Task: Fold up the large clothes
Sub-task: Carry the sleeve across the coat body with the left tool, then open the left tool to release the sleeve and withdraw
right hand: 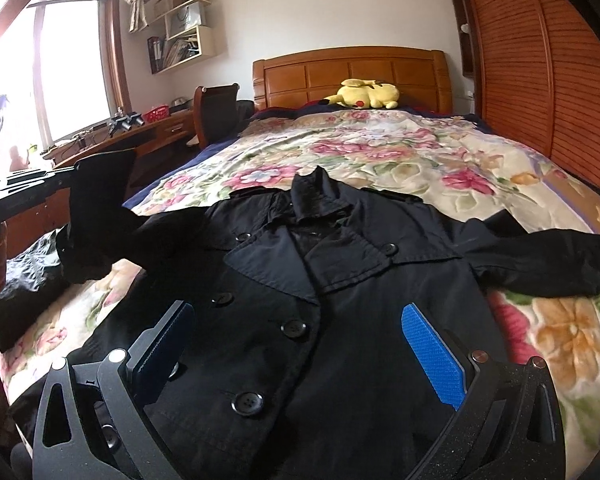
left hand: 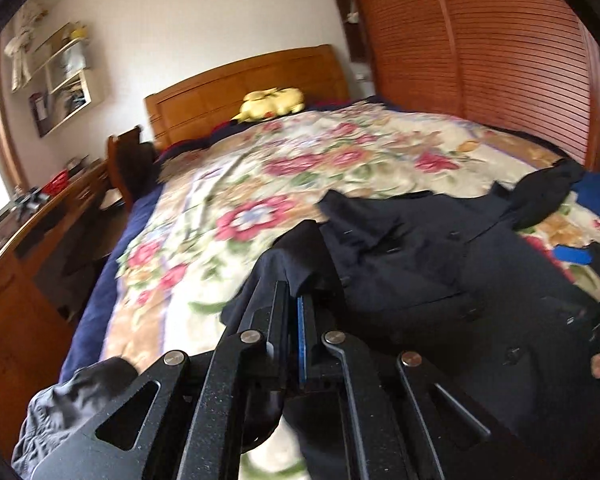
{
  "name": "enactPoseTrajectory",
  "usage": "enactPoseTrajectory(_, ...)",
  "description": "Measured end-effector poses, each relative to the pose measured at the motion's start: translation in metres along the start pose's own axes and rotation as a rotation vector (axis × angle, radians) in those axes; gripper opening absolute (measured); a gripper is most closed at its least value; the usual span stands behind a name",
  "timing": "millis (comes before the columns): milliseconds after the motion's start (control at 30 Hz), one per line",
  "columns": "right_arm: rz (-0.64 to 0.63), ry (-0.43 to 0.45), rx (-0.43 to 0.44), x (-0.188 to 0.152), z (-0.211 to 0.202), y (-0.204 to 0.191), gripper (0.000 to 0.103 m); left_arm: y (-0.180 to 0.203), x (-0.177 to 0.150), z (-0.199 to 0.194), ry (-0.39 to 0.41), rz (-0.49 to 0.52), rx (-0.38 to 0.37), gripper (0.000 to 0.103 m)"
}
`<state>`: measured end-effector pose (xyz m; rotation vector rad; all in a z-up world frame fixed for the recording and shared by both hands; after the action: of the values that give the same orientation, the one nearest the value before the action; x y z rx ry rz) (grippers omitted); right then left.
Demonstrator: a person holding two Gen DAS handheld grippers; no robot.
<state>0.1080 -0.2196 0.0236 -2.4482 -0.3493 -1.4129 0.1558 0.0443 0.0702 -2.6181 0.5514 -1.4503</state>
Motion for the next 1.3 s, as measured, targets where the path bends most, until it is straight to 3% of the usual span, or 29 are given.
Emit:
enactPoseTrajectory(167,-0.004,0.005,-0.009,-0.001,-0.008,0.002,0.103,0.036,0.010,-0.003,0.002,0.013,-0.056,0.004)
enactPoseTrajectory(233,-0.007,0.004,-0.010,-0.001,-0.009,0.003,0.103,0.045,0.006,-0.002,-0.001,-0.003,-0.072,0.010)
enactPoseTrajectory(300,-0.003,0.003,-0.012,-0.001,-0.010,0.006,0.103,0.054,0.001,-0.002,-0.003,-0.020,-0.104,0.021)
enactPoseTrajectory(367,0.002,0.001,-0.014,-0.001,-0.011,0.008,0.103,0.062,-0.005,-0.003,0.000,-0.022,-0.116,0.042)
enactPoseTrajectory(433,0.006,-0.002,-0.018,-0.002,-0.011,0.010,0.103,0.068,-0.014,-0.005,0.006,-0.019,-0.131,0.045)
enactPoseTrajectory(500,0.008,-0.004,-0.022,-0.002,-0.012,0.012,0.103,0.074,-0.021,-0.005,-0.006,-0.016,-0.127,0.062)
enactPoseTrajectory(533,0.009,-0.005,-0.024,-0.002,-0.013,0.012,0.103,0.076,-0.023,-0.007,-0.007,-0.017,-0.124,0.076)
enactPoseTrajectory(567,0.009,-0.005,-0.025,-0.002,-0.013,0.013,0.103,0.077,-0.026,-0.009,0.001,-0.019,-0.127,0.080)
enactPoseTrajectory(833,0.000,-0.011,-0.015,0.000,-0.012,0.010,0.103,0.067,-0.065,-0.028,-0.004,-0.136,-0.176,0.083)
enactPoseTrajectory(1000,-0.024,-0.021,0.007,-0.001,-0.010,0.004,0.103,0.049,-0.085,-0.033,-0.001,-0.177,-0.125,0.084)
enactPoseTrajectory(1300,-0.056,-0.040,0.084,0.000,0.002,-0.023,0.103,0.022,-0.131,-0.031,-0.013,-0.264,-0.112,0.086)
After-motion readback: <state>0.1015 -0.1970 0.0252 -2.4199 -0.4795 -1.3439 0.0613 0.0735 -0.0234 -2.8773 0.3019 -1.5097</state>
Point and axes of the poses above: each gripper's, at about its wrist camera, not at the fingertips, and z roughly the way its jaws point, y to its right, x to its top, the point moved 4 cm from there along z, roughly the way its jaws point, and after that the axes turned 3 degrees about z, right-handed, at the moved point
